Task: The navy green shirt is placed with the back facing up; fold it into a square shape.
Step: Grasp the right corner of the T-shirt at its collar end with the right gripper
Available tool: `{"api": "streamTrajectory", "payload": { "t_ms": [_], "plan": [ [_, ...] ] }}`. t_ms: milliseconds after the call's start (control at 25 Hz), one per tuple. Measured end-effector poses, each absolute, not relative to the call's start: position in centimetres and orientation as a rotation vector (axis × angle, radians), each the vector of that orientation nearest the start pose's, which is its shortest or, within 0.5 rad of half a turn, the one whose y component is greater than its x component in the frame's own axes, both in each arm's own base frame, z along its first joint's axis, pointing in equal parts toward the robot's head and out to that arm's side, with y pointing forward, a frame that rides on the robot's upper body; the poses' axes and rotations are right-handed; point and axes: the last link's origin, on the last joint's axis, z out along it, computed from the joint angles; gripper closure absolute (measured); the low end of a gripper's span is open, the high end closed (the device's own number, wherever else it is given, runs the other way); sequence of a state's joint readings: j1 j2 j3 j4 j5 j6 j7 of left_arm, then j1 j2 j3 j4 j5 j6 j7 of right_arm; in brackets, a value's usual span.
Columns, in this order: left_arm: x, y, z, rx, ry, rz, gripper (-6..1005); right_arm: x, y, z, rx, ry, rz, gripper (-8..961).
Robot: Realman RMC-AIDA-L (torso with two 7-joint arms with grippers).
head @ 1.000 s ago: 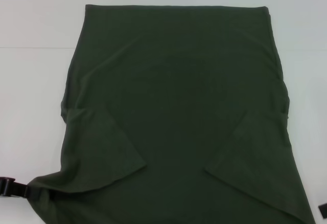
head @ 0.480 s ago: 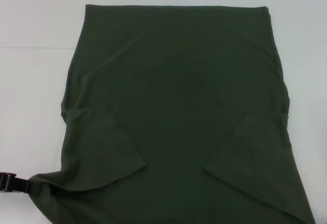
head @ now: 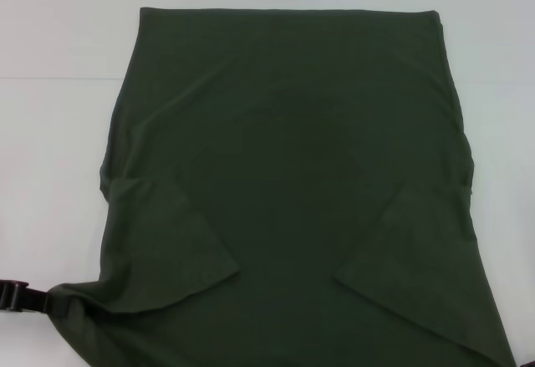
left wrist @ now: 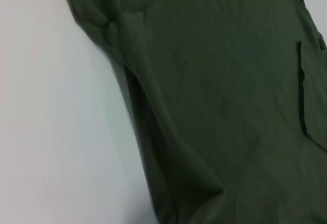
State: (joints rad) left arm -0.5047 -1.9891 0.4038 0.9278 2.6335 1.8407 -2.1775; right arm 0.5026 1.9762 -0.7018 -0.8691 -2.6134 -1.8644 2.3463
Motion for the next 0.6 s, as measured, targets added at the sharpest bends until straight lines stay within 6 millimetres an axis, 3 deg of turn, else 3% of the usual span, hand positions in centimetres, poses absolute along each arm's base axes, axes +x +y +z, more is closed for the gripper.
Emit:
{"api": "streamTrajectory", "payload": {
  "t_ms": [600],
  "plan": [
    [-33.12,28.67,8.4,-2.395,-1.751,-0.124,970,32.61,27.81,4.78,-2.457,1.929,-0.201,72]
  ]
}}
